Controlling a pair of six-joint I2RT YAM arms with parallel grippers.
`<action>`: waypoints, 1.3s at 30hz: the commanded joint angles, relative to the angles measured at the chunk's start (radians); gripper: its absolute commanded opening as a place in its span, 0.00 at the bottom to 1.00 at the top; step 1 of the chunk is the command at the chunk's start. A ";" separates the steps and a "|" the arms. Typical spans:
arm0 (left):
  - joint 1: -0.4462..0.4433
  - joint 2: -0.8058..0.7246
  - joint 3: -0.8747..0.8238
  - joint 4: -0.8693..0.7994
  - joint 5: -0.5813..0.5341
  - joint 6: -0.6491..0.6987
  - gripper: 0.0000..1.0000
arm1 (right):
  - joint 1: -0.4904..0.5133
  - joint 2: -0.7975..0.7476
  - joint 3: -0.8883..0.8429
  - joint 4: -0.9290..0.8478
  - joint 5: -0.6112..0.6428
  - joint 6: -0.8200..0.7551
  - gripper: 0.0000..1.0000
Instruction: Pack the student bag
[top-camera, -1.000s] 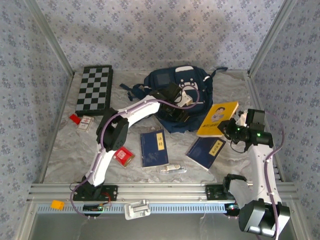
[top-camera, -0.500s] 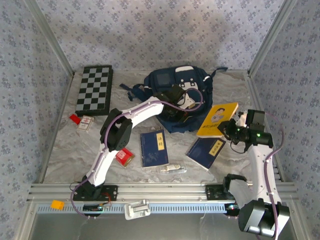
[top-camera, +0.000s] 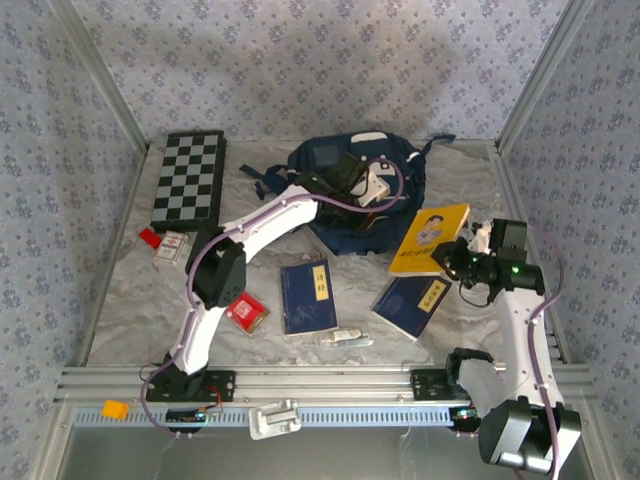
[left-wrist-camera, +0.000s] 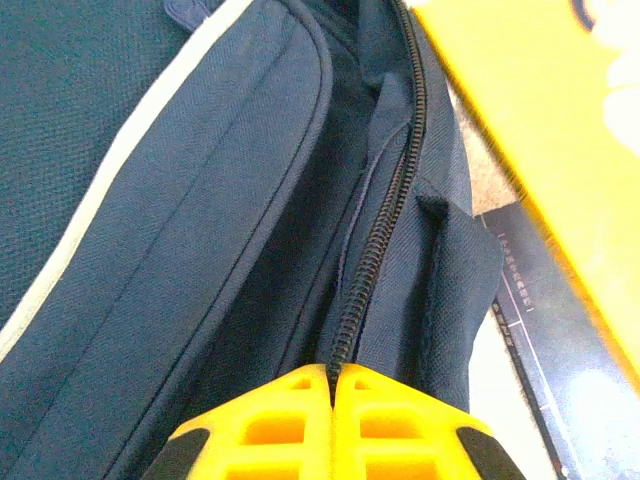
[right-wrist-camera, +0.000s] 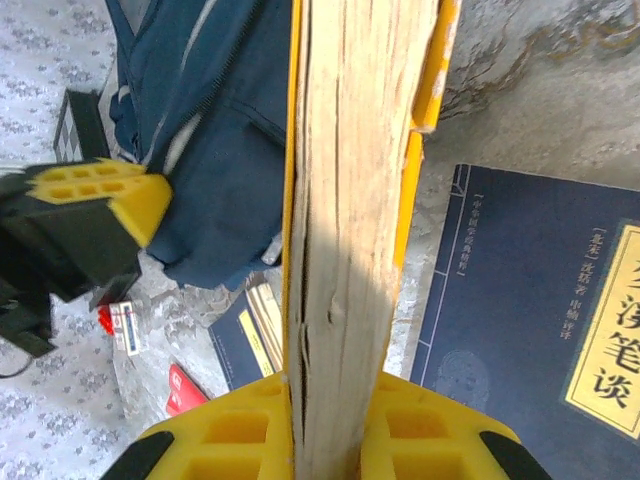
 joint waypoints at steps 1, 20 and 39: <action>0.005 -0.079 0.055 0.004 -0.036 -0.014 0.00 | 0.042 0.013 -0.007 0.076 -0.049 -0.014 0.00; -0.015 0.201 0.258 -0.232 -0.102 0.005 0.00 | 0.129 0.059 -0.042 0.120 0.012 0.003 0.00; -0.016 0.331 0.409 -0.234 -0.032 -0.023 0.10 | 0.130 0.052 -0.043 0.140 0.015 0.013 0.00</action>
